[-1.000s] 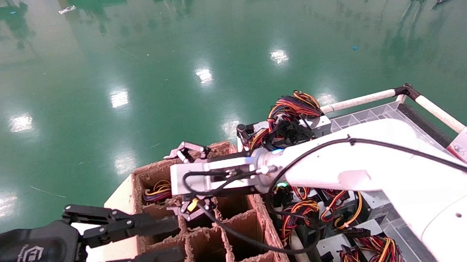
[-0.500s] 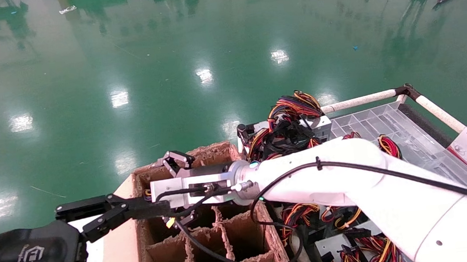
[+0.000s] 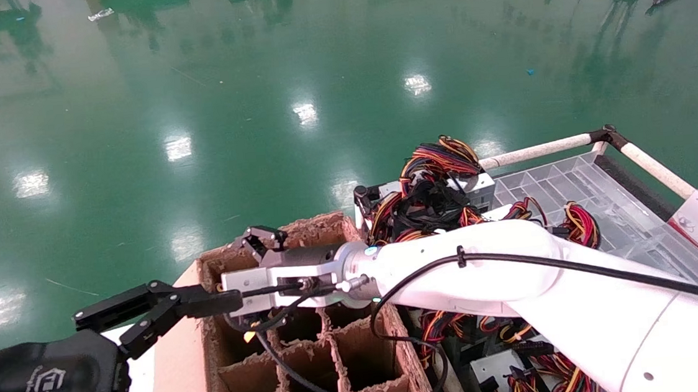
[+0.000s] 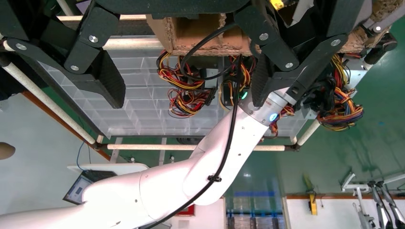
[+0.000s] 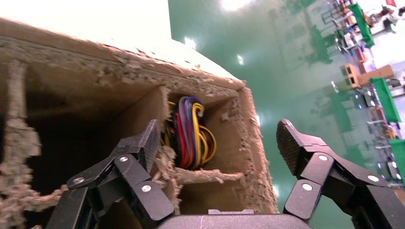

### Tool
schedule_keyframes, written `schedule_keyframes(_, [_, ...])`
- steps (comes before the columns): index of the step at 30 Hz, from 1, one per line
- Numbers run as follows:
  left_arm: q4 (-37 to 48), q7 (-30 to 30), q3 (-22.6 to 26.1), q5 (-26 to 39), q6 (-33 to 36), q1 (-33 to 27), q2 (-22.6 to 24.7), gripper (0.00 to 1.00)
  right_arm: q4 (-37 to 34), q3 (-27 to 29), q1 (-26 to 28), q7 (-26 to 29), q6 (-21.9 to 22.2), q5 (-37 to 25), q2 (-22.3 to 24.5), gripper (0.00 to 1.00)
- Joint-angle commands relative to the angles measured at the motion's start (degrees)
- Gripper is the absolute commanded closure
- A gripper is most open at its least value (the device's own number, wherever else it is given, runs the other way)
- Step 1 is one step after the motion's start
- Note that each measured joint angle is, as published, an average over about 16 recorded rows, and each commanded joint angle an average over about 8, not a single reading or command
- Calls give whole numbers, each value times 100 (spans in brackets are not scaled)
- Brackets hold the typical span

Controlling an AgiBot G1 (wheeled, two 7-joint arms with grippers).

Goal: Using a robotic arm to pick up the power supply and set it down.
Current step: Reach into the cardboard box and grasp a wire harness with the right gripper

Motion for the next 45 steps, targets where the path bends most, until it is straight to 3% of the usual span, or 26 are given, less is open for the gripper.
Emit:
schedule_keyframes(1, [0,0,0,0,0,0,0,0,18,-105,8,-29,101,62,1,100])
schedule_keyframes(25, [0,1,1,-1,0,0,0,0,65,-836,70,30,463,499,14,98])
schedule_keyframes(27, [0,1,1,-1,0,0,0,0,77,-873,73,46,477,520,15,89])
schedule_keyframes(33, [0,1,1,-1,-1,0,-1,0,145,-953,77,75,513,589,16,18])
schedule_keyframes(35, [0,1,1,-1,-1,0,-1,0,164,-971,77,84,519,617,16,2])
schedule_keyframes(36, [0,1,2,-1,-1,0,-1,0,171,-979,78,87,522,630,17,0])
schedule_keyframes(41, [0,1,2,-1,-1,0,-1,0,187,-1037,87,85,555,656,17,4])
schedule_keyframes(45, [0,1,2,-1,-1,0,-1,0,215,-1079,105,67,625,647,16,49])
